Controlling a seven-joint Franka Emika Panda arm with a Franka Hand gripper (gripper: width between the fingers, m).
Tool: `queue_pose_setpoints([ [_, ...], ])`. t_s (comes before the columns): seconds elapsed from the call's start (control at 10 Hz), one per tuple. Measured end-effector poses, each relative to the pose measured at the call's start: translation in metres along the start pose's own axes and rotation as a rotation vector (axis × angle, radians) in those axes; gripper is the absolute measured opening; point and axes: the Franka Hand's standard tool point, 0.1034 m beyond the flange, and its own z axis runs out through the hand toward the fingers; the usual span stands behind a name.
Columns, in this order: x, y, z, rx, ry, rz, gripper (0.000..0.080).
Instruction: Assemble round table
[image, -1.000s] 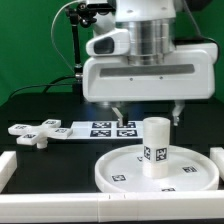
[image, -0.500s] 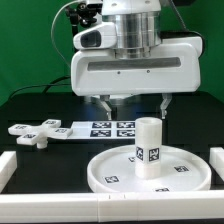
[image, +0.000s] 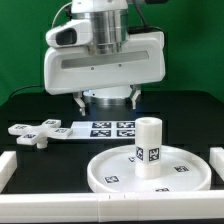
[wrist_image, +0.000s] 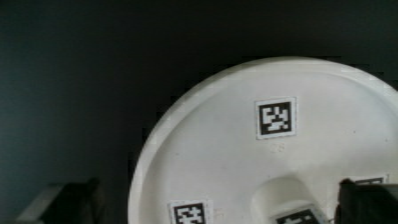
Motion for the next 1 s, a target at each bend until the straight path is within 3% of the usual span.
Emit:
queue_pose_setpoints([
  [0.4, 0.002, 0.001, 0.012, -0.011, 0.013, -0.053, 0.0649],
  [0.5, -0.009, 0.013, 0.016, -0.01, 0.009, -0.149, 0.0649],
  [0.6, -0.029, 0.037, 0.018, -0.005, 0.0, -0.2, 0.0649],
  [0.8, -0.05, 0.081, 0.018, -0.012, 0.003, -0.292, 0.0649],
  [1.0, -0.051, 0.085, 0.017, -0.012, 0.004, -0.285, 0.0649],
])
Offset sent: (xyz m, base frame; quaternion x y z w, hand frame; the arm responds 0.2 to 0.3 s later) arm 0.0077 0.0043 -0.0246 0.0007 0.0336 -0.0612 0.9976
